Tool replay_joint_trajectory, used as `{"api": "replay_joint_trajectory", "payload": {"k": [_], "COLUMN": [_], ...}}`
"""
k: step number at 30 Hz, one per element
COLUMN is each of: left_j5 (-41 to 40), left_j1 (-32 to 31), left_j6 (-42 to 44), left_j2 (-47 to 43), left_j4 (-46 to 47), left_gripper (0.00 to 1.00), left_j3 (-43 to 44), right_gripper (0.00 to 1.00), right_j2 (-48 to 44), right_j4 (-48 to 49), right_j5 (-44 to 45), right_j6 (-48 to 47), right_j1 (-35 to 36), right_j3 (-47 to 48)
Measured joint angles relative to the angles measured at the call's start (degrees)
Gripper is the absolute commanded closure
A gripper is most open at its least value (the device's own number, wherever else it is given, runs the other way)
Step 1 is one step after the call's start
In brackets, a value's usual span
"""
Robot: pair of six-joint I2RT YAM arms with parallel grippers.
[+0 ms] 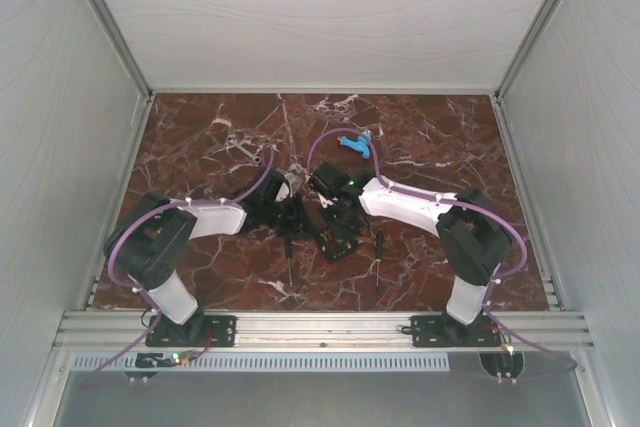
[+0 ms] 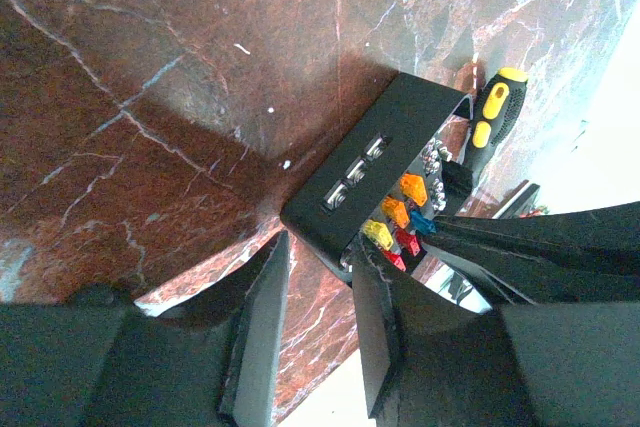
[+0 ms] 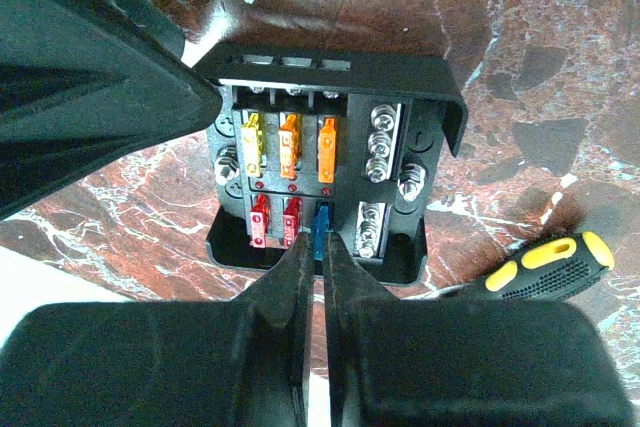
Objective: Snap on the fuse box
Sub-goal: Install the fuse at the fuse box base.
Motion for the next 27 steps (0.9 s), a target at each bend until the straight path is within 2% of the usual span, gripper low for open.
{"api": "replay_joint_trajectory", "payload": {"k": [14,27], "left_j5": [0.2,0.2], "left_j1": [0.0,0.0], "left_j6": [0.0,-0.2], "left_j2": [0.0,0.0], "left_j4": [0.0,0.0], "left_gripper": [0.69,0.7], "left_j3": [-0.3,-0.3], "right_gripper": [1.0,1.0], "right_j2": [3.4,-1.4], "right_j4": [-3.5,2.9], "right_j5": [-1.4,-1.6], "right_j6": [-0.5,0.1], "right_j1": [-1.4,-1.5], "right_j3": [4.3,-3.4]}}
